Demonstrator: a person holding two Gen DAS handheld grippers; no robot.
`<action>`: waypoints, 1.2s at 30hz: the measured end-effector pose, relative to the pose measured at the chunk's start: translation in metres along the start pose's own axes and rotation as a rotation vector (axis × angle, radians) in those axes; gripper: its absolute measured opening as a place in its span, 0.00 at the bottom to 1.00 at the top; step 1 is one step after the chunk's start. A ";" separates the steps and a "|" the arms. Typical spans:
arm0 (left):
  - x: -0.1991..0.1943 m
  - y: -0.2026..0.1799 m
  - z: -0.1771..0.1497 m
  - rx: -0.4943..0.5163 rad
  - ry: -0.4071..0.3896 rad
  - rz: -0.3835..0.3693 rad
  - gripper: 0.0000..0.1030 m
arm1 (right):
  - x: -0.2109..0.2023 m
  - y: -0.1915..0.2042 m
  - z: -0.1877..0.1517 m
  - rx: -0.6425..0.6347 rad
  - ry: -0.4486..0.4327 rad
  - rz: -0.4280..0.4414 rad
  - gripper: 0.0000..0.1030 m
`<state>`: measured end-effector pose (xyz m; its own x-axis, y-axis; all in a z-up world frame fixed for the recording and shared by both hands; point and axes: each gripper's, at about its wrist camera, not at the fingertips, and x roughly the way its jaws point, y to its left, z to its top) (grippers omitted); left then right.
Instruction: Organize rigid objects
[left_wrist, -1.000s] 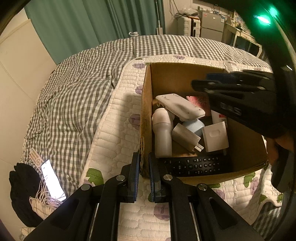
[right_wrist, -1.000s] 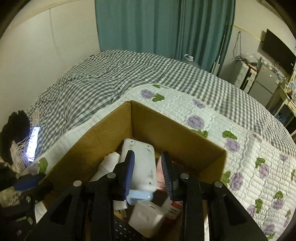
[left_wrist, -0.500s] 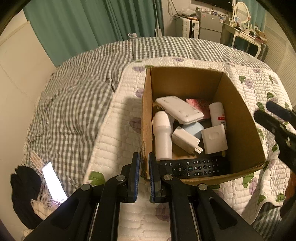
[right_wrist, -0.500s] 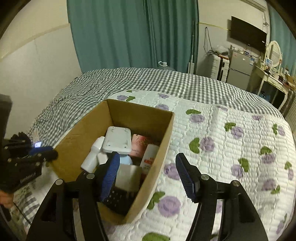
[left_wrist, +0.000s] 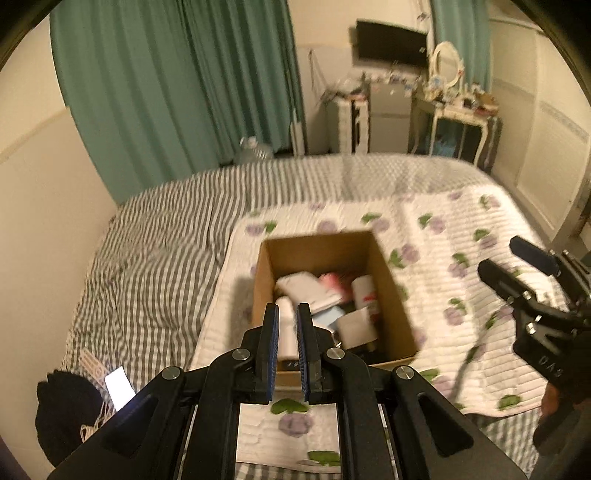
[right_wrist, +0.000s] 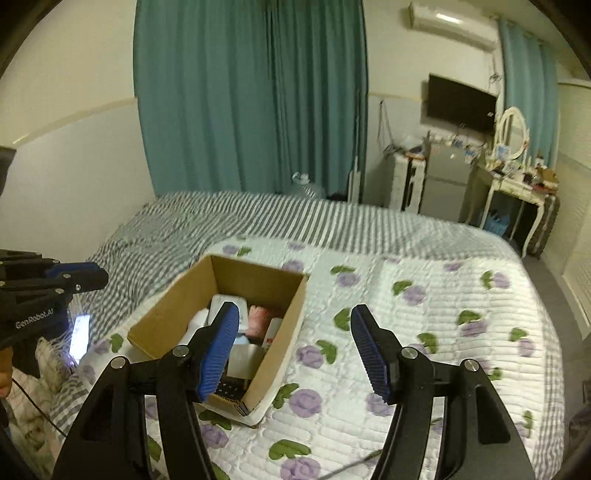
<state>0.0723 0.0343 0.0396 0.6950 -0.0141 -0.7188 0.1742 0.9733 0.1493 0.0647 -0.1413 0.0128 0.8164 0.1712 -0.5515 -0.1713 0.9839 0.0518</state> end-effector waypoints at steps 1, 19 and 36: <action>-0.011 -0.003 0.001 0.004 -0.028 -0.005 0.09 | -0.012 -0.001 0.001 0.002 -0.023 -0.008 0.62; -0.082 -0.018 -0.043 -0.067 -0.381 0.044 0.70 | -0.102 0.003 -0.024 -0.016 -0.219 -0.102 0.89; -0.043 -0.028 -0.079 -0.062 -0.399 0.134 0.83 | -0.065 -0.001 -0.052 0.028 -0.213 -0.126 1.00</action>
<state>-0.0174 0.0261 0.0133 0.9264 0.0373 -0.3746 0.0305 0.9844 0.1734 -0.0172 -0.1559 0.0053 0.9286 0.0509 -0.3677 -0.0474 0.9987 0.0185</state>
